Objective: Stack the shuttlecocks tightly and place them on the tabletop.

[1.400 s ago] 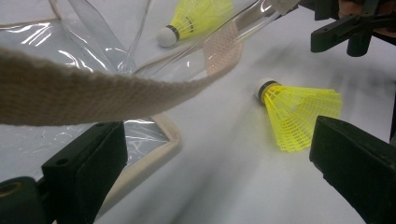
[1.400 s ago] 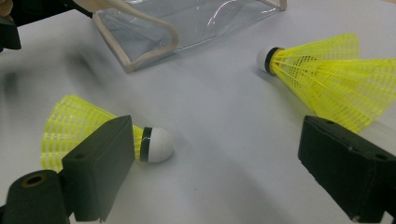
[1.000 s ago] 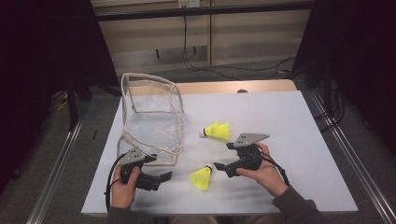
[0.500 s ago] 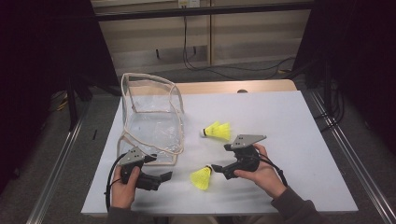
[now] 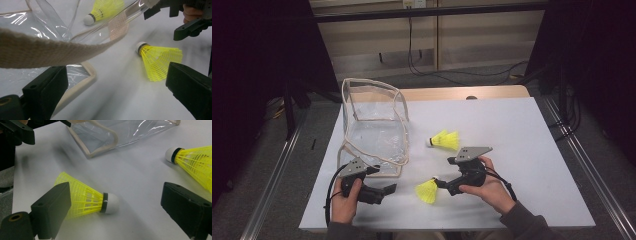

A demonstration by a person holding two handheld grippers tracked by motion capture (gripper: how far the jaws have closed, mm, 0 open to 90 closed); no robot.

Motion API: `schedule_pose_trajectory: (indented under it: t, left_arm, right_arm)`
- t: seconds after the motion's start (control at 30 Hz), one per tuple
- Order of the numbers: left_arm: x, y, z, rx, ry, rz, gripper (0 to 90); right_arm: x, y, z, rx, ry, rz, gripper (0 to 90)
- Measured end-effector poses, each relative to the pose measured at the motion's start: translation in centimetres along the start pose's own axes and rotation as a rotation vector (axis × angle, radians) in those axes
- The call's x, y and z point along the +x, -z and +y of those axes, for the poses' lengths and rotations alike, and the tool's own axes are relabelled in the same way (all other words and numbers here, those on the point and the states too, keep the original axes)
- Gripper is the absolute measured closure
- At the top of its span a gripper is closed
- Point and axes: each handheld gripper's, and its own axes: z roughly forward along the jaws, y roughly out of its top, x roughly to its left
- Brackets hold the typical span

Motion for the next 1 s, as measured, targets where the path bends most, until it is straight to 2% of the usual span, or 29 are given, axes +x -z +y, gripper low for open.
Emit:
schedule_pose_trajectory:
  t: [0.37,0.5,1.0]
  left_arm:
    - [0.0,0.0,0.0,0.001,-0.002,0.001,4.2]
    - [0.0,-0.1,0.0,0.002,0.001,0.000,4.2]
    - [0.0,-0.1,0.0,0.004,0.000,0.001,4.2]
  right_arm:
    - [0.6,-0.5,0.1,0.000,0.003,0.004,9.4]
    - [0.9,-0.6,0.3,0.003,-0.009,0.026,9.3]
    - [1.9,-1.4,0.5,0.006,0.009,0.057,8.7]
